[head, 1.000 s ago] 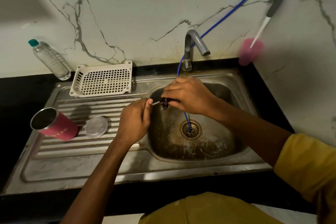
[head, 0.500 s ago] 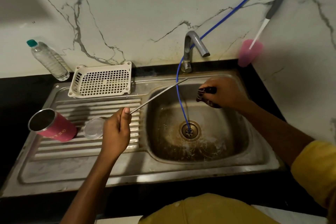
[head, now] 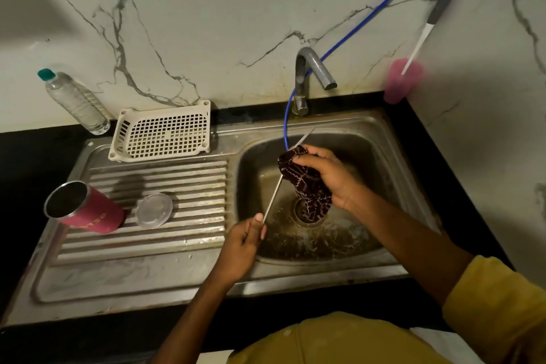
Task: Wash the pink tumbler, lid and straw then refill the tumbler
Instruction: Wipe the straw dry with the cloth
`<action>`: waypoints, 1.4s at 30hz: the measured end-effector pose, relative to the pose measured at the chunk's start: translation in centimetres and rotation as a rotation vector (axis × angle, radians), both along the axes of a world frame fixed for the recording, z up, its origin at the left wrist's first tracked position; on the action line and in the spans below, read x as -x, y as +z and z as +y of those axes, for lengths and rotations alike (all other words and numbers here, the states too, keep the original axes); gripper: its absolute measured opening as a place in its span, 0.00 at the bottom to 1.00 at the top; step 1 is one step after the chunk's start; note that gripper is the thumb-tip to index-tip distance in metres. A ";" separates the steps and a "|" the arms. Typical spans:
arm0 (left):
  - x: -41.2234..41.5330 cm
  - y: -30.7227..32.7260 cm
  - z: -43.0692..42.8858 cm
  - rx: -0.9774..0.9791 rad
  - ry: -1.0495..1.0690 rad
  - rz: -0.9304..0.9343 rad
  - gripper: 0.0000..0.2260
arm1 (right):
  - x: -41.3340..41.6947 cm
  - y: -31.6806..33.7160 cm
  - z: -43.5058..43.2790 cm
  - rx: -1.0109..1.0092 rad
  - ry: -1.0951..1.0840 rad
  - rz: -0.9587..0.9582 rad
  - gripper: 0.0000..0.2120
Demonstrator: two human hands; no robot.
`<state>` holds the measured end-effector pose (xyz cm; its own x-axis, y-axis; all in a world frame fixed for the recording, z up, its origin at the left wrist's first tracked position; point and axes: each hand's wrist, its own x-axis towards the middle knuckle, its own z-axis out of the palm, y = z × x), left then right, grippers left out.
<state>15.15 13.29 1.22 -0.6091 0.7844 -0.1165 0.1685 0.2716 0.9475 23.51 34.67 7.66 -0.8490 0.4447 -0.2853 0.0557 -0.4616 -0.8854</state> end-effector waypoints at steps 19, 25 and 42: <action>3.8 7.7 6.1 -0.037 -0.099 0.338 0.09 | 0.0 1.8 -0.5 -1.339 0.471 -0.443 0.17; 3.9 6.5 6.0 -0.044 -0.034 0.322 0.05 | 0.1 0.9 -0.1 -1.412 0.430 -0.372 0.17; 5.0 6.1 4.5 -0.183 0.011 0.235 0.05 | 1.3 1.0 0.4 -1.677 0.540 -0.299 0.09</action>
